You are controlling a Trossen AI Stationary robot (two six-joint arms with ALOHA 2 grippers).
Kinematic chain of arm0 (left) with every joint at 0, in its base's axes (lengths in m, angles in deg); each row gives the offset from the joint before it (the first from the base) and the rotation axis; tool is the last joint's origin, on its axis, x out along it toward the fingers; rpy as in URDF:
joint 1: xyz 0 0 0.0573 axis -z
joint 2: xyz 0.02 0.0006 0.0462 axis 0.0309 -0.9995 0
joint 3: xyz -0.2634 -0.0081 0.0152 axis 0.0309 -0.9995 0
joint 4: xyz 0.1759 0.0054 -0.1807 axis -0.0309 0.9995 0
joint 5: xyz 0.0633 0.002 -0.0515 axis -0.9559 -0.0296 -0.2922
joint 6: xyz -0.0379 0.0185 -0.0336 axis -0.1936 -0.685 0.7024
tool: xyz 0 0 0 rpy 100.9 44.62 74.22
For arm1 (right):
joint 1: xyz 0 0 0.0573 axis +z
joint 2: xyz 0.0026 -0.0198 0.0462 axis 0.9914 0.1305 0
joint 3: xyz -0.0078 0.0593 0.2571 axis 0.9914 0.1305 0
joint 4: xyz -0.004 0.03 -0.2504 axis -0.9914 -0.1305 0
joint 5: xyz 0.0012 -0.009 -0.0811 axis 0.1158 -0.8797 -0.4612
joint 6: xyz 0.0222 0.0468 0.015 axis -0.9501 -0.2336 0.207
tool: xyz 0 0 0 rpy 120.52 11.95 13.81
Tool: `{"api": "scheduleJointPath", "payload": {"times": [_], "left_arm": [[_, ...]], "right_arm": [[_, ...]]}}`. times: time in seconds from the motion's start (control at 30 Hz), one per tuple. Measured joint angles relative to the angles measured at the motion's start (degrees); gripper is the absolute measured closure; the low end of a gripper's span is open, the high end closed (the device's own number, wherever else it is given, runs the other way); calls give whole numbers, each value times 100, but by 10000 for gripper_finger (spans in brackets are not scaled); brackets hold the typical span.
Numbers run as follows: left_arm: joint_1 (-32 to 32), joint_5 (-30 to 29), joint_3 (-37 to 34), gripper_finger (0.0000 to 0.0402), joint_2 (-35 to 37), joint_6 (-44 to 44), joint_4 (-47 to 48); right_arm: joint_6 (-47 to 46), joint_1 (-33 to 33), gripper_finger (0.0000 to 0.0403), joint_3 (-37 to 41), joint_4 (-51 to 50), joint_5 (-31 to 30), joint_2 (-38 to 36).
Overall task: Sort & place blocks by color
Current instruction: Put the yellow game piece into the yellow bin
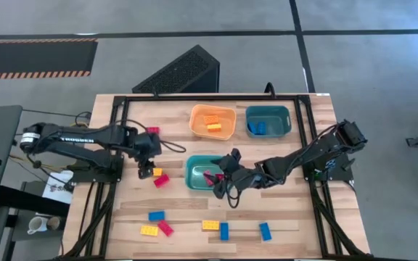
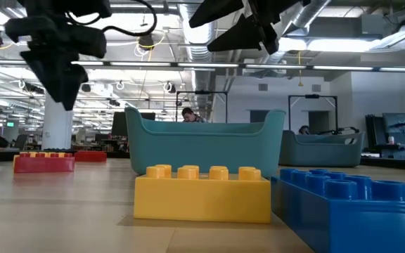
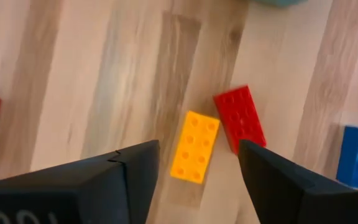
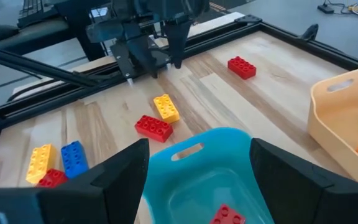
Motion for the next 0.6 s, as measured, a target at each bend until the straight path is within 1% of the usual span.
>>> {"api": "scheduleJointPath", "payload": {"times": [0.17,0.3,0.43,0.6], "left_arm": [[315,-70,-63,159,-11,229,269],[394,-184,-283,133,-11,333,340],[401,-225,-488,125,-11,347,242],[401,-262,-553,129,-13,356,25]], "right_arm": [[2,0,101,1,38,0,0],[4,0,101,1,35,0,0],[22,0,101,1,29,0,0],[119,0,101,0,44,-2,0]]}}
